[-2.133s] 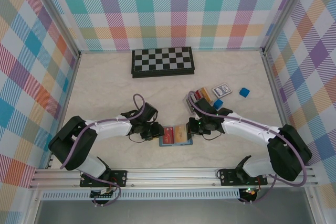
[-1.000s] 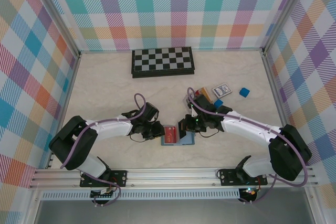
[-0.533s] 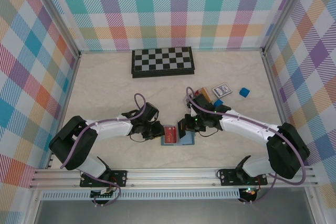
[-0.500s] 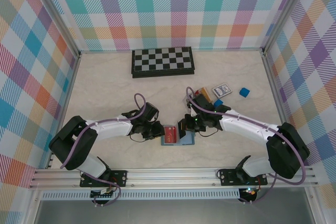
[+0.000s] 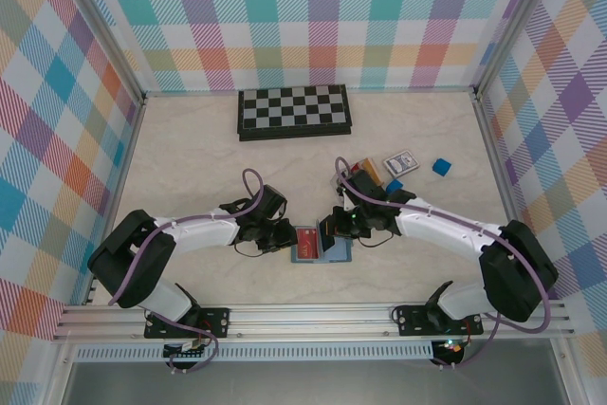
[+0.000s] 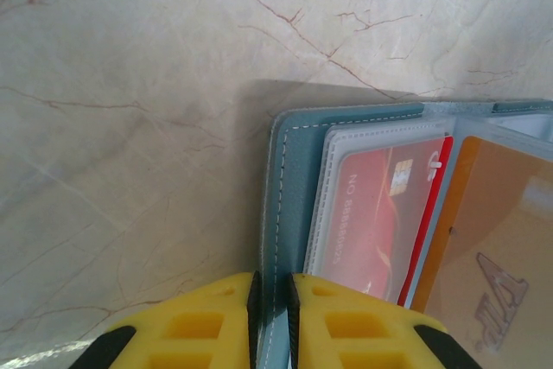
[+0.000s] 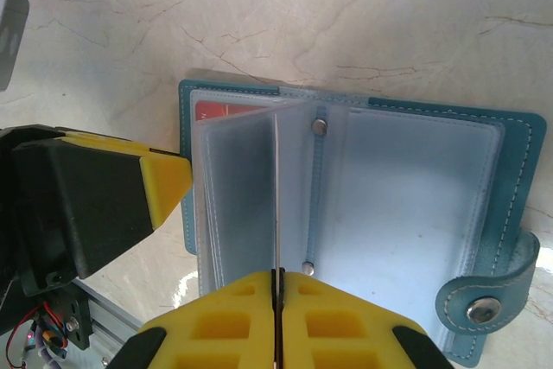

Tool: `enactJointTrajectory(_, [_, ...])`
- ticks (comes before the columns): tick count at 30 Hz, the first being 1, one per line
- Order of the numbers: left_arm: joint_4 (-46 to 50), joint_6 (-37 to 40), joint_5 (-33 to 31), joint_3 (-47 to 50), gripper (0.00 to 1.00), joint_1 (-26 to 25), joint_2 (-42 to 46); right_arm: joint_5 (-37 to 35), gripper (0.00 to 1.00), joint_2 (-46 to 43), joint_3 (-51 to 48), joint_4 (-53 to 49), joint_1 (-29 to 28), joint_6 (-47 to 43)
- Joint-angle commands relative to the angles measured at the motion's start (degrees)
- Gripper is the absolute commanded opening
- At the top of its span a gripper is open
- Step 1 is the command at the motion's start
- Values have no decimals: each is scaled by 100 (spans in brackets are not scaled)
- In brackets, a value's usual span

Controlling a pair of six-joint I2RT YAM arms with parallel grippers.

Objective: Put the credit cards into the card holder
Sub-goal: Flip over the card slot in the card holder.

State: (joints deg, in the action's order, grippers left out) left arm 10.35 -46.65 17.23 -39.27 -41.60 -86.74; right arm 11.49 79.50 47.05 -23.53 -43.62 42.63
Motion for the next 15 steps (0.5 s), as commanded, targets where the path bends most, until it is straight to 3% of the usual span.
enactJointTrajectory(1, [2,25,-45,-116,17,-79,138,146,7,82,129,86,-42,-27])
enactJointTrajectory(8, [29,19,-71,-116,17,-81,166,-110,7,58,191,-168,-46,-51])
enactJointTrajectory(15, [29,21,-106,-121,17,-79,179,68,8,55,151,8,-43,-44])
